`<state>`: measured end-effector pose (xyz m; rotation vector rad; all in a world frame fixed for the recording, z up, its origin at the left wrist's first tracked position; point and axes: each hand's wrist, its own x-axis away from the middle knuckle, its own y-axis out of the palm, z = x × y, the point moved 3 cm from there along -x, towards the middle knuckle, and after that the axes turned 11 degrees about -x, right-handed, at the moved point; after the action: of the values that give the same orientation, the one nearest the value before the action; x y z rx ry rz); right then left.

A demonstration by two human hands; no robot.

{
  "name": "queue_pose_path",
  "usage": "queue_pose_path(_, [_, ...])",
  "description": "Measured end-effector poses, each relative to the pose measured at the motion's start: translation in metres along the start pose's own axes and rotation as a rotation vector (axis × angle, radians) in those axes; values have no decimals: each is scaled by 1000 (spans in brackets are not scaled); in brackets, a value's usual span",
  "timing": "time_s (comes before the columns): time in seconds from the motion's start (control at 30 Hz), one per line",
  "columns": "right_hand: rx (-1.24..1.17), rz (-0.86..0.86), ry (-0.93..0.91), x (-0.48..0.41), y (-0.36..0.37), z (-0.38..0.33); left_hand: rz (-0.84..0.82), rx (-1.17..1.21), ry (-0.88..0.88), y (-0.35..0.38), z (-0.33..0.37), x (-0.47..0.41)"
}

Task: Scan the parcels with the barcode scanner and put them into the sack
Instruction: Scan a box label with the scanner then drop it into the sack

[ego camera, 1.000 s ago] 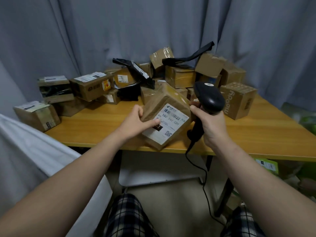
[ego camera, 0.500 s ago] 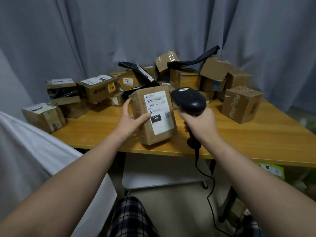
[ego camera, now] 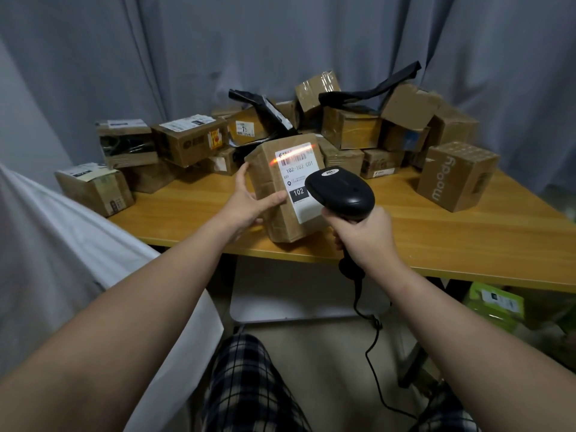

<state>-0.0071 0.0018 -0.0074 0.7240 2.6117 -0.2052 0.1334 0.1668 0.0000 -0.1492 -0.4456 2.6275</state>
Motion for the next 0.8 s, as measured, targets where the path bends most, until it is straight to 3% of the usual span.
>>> queue_pose_path(0.8, [-78, 63, 24, 22, -13, 5, 90, -30, 68, 6, -5, 3])
